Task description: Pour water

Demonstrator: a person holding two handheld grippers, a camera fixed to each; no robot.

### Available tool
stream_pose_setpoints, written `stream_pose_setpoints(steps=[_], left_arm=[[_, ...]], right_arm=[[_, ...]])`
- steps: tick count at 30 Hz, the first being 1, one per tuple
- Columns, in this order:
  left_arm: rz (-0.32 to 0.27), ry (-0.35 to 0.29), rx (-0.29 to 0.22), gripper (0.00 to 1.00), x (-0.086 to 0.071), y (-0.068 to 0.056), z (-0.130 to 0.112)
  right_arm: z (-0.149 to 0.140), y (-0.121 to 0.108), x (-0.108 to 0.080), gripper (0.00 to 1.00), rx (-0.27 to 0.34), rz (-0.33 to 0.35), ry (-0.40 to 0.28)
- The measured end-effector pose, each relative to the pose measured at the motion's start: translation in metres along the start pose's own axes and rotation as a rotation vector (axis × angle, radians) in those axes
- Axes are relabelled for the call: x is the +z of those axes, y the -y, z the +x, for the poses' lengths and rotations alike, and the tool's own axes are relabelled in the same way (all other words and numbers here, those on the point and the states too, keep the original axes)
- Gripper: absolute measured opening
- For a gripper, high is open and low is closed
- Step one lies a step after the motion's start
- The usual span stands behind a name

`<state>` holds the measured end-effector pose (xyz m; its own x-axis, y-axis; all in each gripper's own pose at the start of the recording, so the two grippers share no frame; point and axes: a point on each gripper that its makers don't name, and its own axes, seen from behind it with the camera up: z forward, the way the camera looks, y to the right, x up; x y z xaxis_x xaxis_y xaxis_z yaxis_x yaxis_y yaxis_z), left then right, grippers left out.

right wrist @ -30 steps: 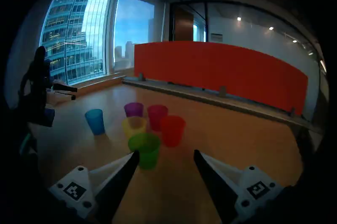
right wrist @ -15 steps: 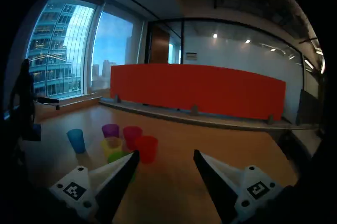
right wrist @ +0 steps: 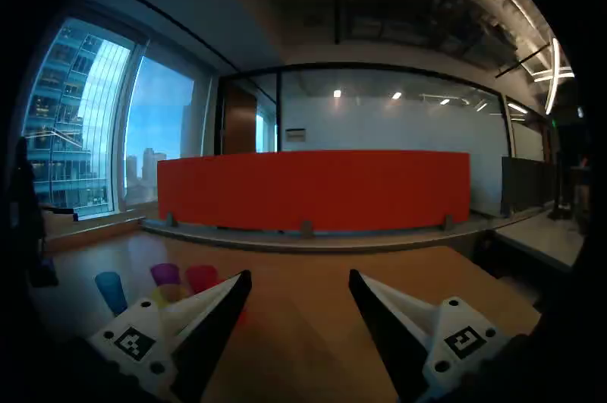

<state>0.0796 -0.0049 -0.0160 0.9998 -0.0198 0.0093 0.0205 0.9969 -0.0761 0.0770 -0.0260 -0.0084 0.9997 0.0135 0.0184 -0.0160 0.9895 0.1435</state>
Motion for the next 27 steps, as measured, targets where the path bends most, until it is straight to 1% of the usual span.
stream_pose_setpoints(steps=[3,8,14,20,27], left_arm=[[0.013,-0.021,-0.001,0.92,0.000,0.000,0.004],[0.026,-0.042,0.007,0.92,0.001,-0.004,0.009],[0.033,-0.048,0.026,0.92,0.004,-0.010,0.008],[0.054,-0.065,0.043,0.92,0.006,-0.014,0.006],[0.077,-0.064,0.047,0.92,0.010,-0.016,-0.006]], right_arm=[[0.004,-0.008,-0.001,0.99,-0.004,-0.038,-0.020],[0.001,-0.012,-0.002,0.99,-0.022,-0.073,-0.024],[-0.003,-0.011,-0.004,0.99,-0.027,-0.097,-0.019],[-0.007,-0.013,-0.006,0.99,-0.030,-0.119,-0.013],[-0.009,-0.012,-0.009,0.99,-0.012,-0.128,-0.015]])
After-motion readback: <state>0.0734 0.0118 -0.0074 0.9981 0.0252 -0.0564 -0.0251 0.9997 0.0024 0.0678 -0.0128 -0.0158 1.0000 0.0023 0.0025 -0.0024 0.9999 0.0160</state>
